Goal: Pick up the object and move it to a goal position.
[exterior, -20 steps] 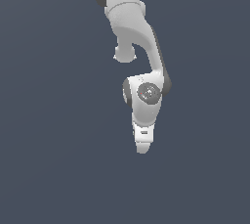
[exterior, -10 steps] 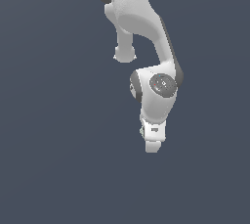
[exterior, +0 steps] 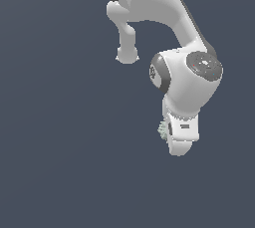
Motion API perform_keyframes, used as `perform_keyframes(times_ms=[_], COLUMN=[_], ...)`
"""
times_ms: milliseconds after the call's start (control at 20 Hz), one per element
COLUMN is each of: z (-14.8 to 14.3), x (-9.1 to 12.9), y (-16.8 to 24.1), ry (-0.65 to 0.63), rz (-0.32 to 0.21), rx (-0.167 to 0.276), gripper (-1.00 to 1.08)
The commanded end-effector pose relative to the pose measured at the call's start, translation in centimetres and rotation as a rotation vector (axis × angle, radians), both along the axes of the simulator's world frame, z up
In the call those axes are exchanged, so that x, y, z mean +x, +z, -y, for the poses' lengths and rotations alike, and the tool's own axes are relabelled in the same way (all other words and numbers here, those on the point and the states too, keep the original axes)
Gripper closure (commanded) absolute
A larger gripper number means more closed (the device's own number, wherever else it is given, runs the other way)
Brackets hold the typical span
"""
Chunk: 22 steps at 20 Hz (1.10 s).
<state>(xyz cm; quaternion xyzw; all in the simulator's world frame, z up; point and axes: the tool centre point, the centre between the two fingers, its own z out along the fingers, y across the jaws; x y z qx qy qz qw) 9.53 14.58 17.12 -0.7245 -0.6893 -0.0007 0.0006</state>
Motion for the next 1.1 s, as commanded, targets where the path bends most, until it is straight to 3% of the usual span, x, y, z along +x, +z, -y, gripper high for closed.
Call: perform_keyframes(times_ms=[0,450,1050], z=[-1.2,-3.8,-4.7], x=[0.5,2.0,2.6], y=[2.0,6.2,7.5], ry=[-0.001,-0.001,-0.001], rz=[-0.001,-0.001,0.0], rx=[0.0,-0.001,-0.002], gripper=[1.08,1.08,1.08])
